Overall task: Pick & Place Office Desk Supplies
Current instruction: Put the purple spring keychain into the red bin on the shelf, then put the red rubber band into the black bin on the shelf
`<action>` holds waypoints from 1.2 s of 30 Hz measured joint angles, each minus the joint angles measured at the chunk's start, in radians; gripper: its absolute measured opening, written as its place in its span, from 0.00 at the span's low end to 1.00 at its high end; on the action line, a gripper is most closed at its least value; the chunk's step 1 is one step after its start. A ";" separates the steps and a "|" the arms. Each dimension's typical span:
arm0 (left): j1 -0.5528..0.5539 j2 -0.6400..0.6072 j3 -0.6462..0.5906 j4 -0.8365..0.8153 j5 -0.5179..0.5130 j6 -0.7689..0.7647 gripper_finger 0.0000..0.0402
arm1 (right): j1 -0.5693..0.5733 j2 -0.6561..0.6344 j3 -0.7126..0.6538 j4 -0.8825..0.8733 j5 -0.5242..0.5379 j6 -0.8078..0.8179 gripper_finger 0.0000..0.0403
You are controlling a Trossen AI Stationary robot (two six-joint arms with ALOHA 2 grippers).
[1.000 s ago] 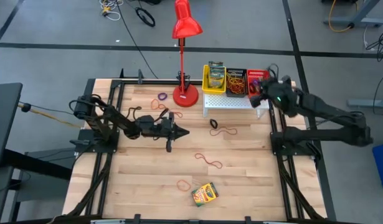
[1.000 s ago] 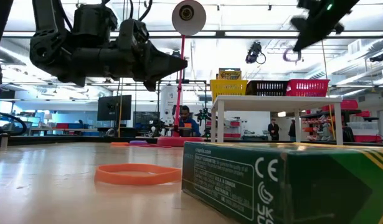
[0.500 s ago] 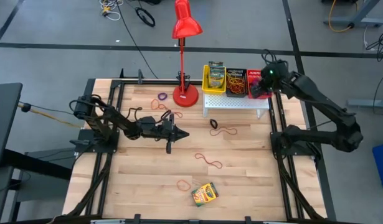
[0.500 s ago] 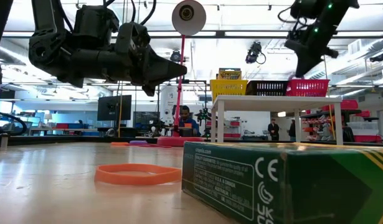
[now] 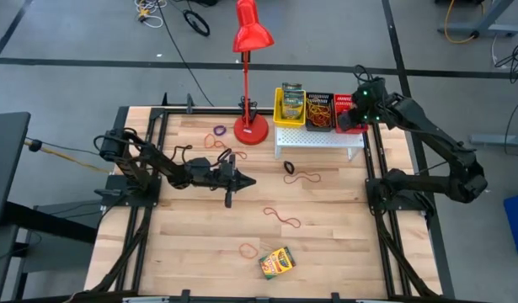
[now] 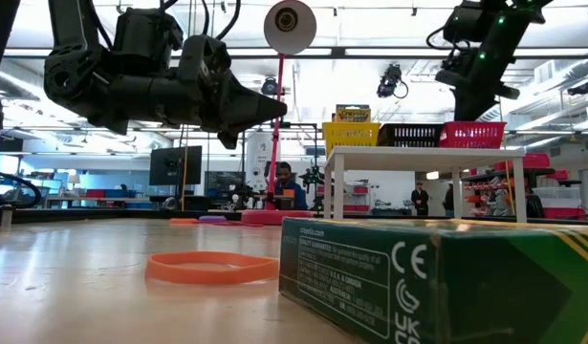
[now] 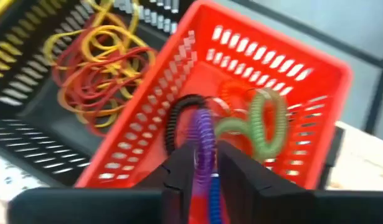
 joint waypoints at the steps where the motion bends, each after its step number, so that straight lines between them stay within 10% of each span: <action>1: 0.000 0.000 0.000 0.000 -0.003 -0.003 0.04 | 0.000 0.000 0.000 0.000 0.021 -0.007 0.23; 12: 0.001 0.000 0.000 -0.006 -0.022 -0.005 0.10 | 0.006 -0.023 0.047 -0.030 0.113 -0.084 0.49; 22: -0.021 0.020 0.001 -0.074 -0.022 0.015 0.04 | 0.306 -0.264 -0.030 0.056 0.103 -0.118 0.05; 36: -0.143 0.042 0.149 -0.421 -0.094 -0.077 0.04 | 0.872 -0.437 -0.524 0.622 0.243 -0.022 0.01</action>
